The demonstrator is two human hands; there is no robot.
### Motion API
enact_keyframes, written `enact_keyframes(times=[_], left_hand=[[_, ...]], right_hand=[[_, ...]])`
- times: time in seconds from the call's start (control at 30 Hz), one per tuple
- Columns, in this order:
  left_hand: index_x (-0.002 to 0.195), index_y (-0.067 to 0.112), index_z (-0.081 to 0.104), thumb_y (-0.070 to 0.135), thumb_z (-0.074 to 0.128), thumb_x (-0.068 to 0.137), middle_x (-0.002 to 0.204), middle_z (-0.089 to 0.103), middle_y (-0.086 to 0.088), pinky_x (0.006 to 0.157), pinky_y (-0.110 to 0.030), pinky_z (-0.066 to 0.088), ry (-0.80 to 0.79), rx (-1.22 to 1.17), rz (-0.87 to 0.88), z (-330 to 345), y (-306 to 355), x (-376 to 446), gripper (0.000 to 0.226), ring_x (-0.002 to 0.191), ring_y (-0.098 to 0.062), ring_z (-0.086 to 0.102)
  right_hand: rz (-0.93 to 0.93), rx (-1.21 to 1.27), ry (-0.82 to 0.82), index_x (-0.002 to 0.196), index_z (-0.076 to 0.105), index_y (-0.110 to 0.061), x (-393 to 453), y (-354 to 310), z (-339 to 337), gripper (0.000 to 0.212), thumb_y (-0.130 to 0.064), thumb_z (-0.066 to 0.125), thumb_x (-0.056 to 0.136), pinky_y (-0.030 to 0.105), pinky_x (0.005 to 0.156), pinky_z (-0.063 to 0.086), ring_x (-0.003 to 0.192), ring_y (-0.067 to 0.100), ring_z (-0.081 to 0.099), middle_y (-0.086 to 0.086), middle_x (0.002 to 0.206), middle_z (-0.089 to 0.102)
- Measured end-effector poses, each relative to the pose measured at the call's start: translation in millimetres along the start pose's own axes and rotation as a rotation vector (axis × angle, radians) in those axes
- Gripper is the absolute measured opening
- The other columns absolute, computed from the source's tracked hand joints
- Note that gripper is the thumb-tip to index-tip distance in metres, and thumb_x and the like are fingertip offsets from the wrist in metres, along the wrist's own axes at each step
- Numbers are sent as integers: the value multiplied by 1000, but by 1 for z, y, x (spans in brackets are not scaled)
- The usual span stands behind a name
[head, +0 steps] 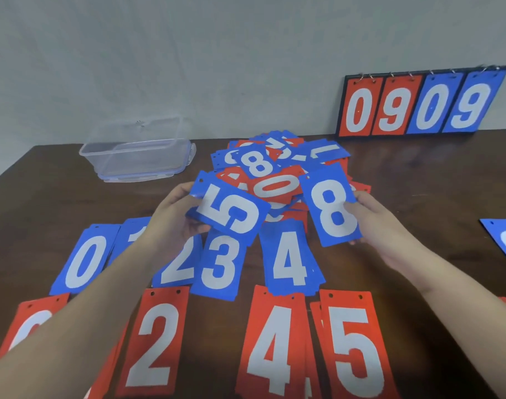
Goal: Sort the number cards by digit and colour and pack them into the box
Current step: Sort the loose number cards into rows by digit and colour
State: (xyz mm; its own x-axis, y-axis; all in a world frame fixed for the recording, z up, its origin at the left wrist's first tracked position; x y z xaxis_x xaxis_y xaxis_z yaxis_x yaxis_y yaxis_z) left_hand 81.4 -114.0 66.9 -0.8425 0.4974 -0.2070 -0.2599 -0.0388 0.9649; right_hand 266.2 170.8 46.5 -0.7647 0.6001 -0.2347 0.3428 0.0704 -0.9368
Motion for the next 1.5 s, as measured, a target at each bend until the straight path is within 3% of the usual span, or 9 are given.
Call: enact_keyframes(times=[0.17, 0.33, 0.67, 0.83, 0.93, 1.03, 1.23, 1.4, 1.5], left_hand=[[110, 20, 62, 5, 59, 98, 103, 74, -7, 54, -23, 54, -42, 129, -1, 1, -7, -11, 19, 76, -19, 69], [114, 18, 61, 12, 62, 98, 106, 76, -8, 60, -26, 57, -82, 200, -46, 31, -17, -14, 16, 92, -26, 73], [111, 24, 60, 18, 63, 99, 98, 75, 3, 73, -35, 62, -250, 509, -15, 150, -37, 13, 14, 86, -12, 75], [120, 28, 57, 19, 61, 100, 99, 68, 11, 52, -17, 53, -329, 798, 107, 186, -49, 21, 22, 62, -2, 68], [132, 31, 54, 23, 60, 100, 121, 61, 10, 70, -31, 59, -377, 1125, 263, 188, -58, 27, 33, 89, -13, 69], [134, 27, 56, 24, 62, 98, 132, 61, 8, 79, -23, 51, -374, 1240, 375, 187, -65, 31, 36, 112, -12, 61], [120, 28, 65, 28, 63, 98, 123, 62, 5, 88, -24, 45, -276, 1243, 425, 185, -80, 38, 22, 113, -14, 56], [119, 29, 66, 33, 59, 98, 120, 54, 4, 98, -34, 41, -172, 1396, 613, 190, -79, 32, 22, 115, -18, 47], [117, 30, 66, 34, 61, 96, 132, 48, 5, 105, -38, 32, -158, 1383, 693, 199, -77, 30, 21, 128, -19, 40]], right_hand=[[-27, -47, -34, 109, 67, -23, -14, 8, -2, 14, -24, 54, 103, 26, 72, 53, 92, 13, 73, -6, 102, 76], [-32, -101, 9, 110, 58, -27, -17, 20, -17, 21, -10, 61, 97, 43, 88, 59, 99, 19, 72, -2, 112, 73], [28, -14, 221, 122, 48, -26, -33, 34, -70, 30, -9, 54, 98, 26, 68, 50, 97, 9, 67, -9, 113, 66], [31, -40, 233, 115, 51, -27, -40, 40, -88, 27, -8, 56, 96, 26, 70, 51, 93, 8, 68, -9, 107, 69], [48, -80, 236, 110, 49, -27, -39, 42, -94, 26, -8, 59, 94, 34, 79, 57, 97, 16, 69, -3, 110, 69], [52, -98, 215, 116, 46, -24, -37, 42, -96, 31, -9, 61, 94, 33, 77, 57, 98, 15, 68, -3, 112, 67], [49, -65, 175, 127, 44, -28, -35, 39, -95, 38, -9, 58, 97, 25, 66, 53, 95, 9, 69, -9, 112, 68], [57, -107, 206, 118, 53, -27, -37, 40, -115, 18, -19, 53, 101, 27, 67, 51, 95, 11, 68, -11, 106, 69], [65, -135, 259, 107, 55, -29, -38, 43, -137, 9, -22, 54, 101, 30, 71, 54, 91, 8, 67, -16, 101, 67]])
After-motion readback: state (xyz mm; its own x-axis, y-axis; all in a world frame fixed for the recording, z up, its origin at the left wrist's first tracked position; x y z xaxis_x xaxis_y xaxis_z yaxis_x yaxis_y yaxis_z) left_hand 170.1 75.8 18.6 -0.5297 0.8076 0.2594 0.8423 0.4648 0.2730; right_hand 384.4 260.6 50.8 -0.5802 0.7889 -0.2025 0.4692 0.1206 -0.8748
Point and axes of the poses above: each hand's wrist, its own x-axis towards the middle knuckle, its own z-axis out of the palm, y = z × x, the point moved 1 cm from there along x, towards the middle knuckle
